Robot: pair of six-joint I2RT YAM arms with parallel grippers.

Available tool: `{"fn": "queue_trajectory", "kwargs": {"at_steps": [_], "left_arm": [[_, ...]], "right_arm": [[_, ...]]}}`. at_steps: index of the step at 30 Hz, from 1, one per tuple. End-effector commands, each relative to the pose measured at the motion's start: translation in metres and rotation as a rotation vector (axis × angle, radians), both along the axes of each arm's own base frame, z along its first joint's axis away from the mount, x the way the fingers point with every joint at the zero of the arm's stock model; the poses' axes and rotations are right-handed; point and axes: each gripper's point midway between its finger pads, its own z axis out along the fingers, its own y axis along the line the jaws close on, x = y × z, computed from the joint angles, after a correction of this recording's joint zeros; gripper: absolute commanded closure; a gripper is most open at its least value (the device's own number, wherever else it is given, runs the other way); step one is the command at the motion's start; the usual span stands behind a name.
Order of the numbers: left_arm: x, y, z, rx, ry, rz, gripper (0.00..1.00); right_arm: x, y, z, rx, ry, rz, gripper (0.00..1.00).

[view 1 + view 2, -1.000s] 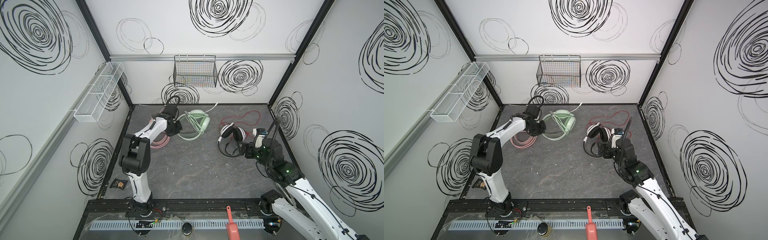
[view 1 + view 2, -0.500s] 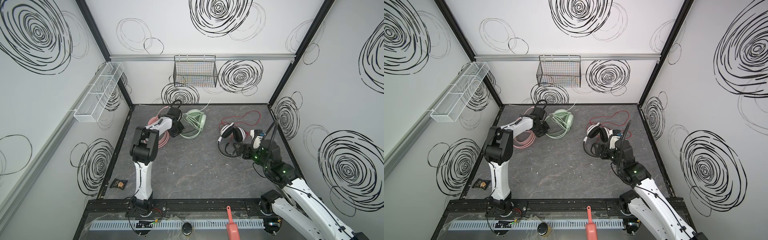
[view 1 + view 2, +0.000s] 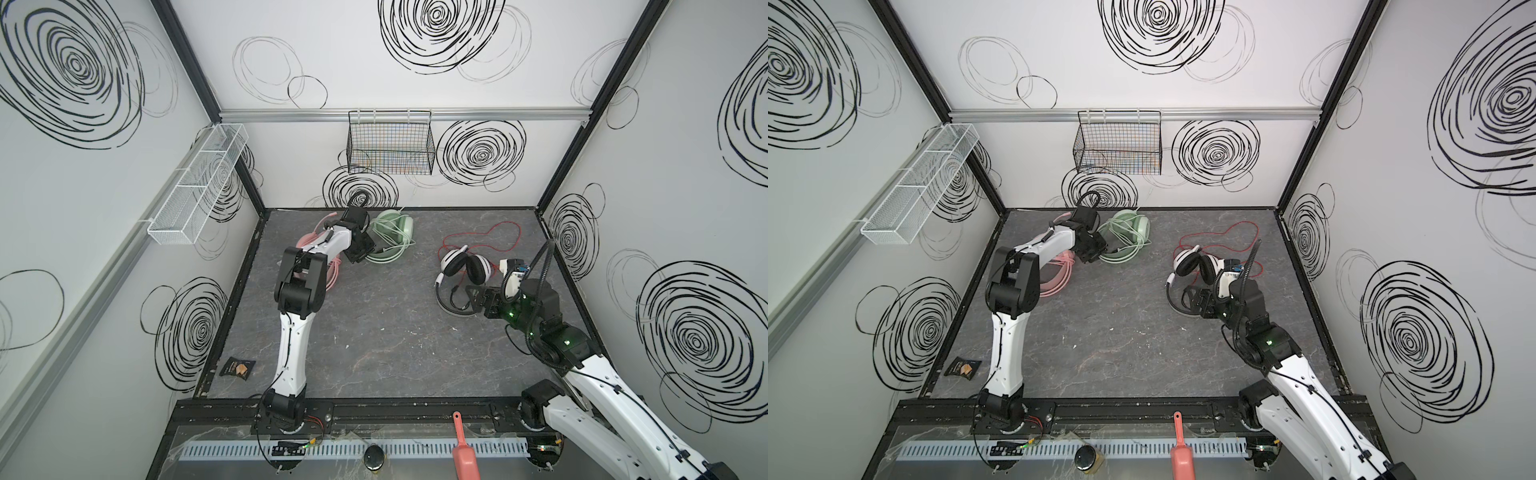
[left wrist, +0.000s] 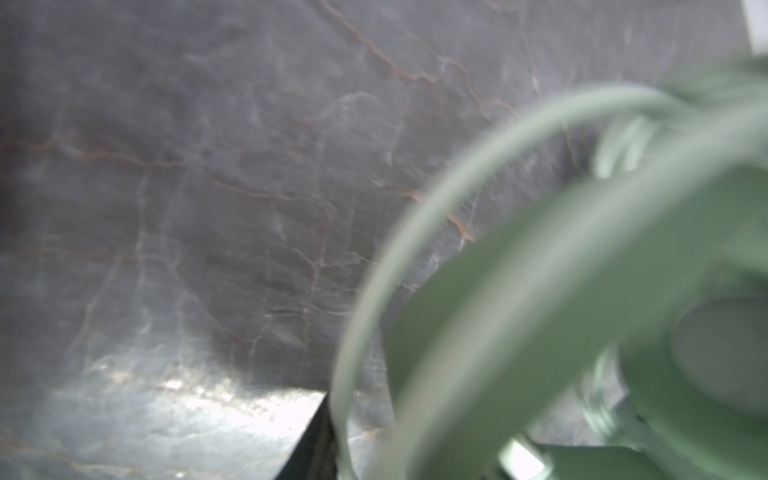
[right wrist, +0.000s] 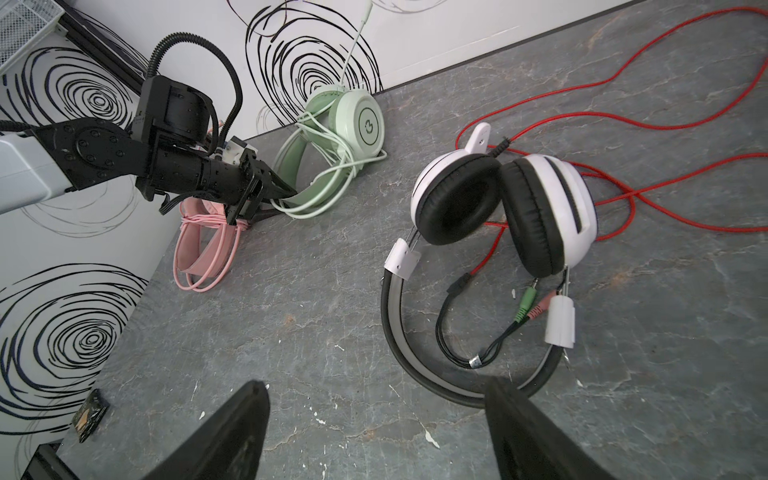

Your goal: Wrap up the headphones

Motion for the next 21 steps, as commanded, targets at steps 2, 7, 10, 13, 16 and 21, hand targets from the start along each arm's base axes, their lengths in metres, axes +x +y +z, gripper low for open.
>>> {"fn": "queue_trajectory", "kwargs": {"at_steps": [2,7,10,13,16,21], "left_arm": [[0.009,-0.003,0.015,0.013,-0.033,-0.003,0.07],[0.005,-0.008,0.034,-0.004,-0.053,-0.019,0.04],[0.001,-0.023,0.078,-0.035,-0.134,-0.049,0.04],[-0.014,-0.050,0.145,-0.087,-0.259,-0.127,0.04],[-0.047,-0.076,0.209,-0.119,-0.408,-0.246,0.02],[-0.132,-0.082,0.233,-0.036,-0.536,-0.451,0.01]], "right_arm": [[0.002,-0.006,0.008,-0.025,-0.009,-0.026,0.15],[0.006,-0.017,-0.007,-0.085,0.051,-0.084,0.15],[0.015,-0.031,-0.028,-0.149,0.106,-0.160,0.14],[0.028,-0.043,-0.050,-0.169,0.175,-0.213,0.14],[0.049,-0.055,-0.058,-0.229,0.196,-0.243,0.15],[0.087,-0.065,-0.057,-0.338,0.190,-0.295,0.14]]}}
